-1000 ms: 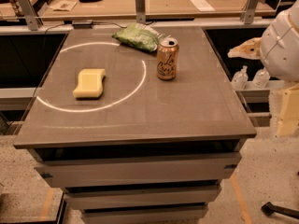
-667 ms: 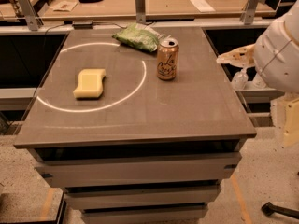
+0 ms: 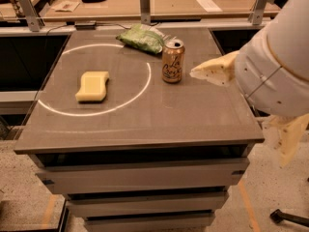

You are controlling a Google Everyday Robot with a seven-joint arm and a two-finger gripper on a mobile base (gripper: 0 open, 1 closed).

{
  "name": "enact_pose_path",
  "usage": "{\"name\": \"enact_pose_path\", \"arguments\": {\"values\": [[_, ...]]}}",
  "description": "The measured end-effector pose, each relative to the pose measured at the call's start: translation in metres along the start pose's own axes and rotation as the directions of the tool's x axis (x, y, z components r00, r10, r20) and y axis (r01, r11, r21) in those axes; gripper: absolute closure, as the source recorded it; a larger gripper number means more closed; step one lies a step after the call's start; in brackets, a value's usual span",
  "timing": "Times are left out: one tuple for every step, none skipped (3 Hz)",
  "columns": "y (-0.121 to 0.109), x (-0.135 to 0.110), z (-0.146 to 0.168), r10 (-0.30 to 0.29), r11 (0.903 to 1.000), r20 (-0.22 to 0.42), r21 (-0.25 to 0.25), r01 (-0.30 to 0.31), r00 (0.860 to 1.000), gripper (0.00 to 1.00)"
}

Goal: Move sponge near green jalapeno chip bag

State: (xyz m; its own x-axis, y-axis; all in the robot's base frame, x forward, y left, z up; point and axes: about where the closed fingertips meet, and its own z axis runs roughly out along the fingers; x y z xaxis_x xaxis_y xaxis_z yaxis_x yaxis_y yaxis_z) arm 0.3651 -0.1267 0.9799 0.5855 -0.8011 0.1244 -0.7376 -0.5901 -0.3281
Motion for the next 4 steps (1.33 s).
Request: {"name": "enact_pose_path", "arguments": {"values": [[-0.0002, -0.0012, -0.0004, -0.004, 1.0, 0.003, 0.002, 0.004, 1.0, 0.0], [-0.0003, -0.0012, -0.0004, -0.005, 1.0, 0.002, 0.002, 0.005, 1.0, 0.0], [-0.0004, -0.0012, -0.0005, -0.005, 1.0, 0.002, 0.002, 0.005, 1.0, 0.0], [-0.0004, -0.0012, -0.0005, -0.005, 1.0, 0.002, 0.002, 0.005, 1.0, 0.0]]}}
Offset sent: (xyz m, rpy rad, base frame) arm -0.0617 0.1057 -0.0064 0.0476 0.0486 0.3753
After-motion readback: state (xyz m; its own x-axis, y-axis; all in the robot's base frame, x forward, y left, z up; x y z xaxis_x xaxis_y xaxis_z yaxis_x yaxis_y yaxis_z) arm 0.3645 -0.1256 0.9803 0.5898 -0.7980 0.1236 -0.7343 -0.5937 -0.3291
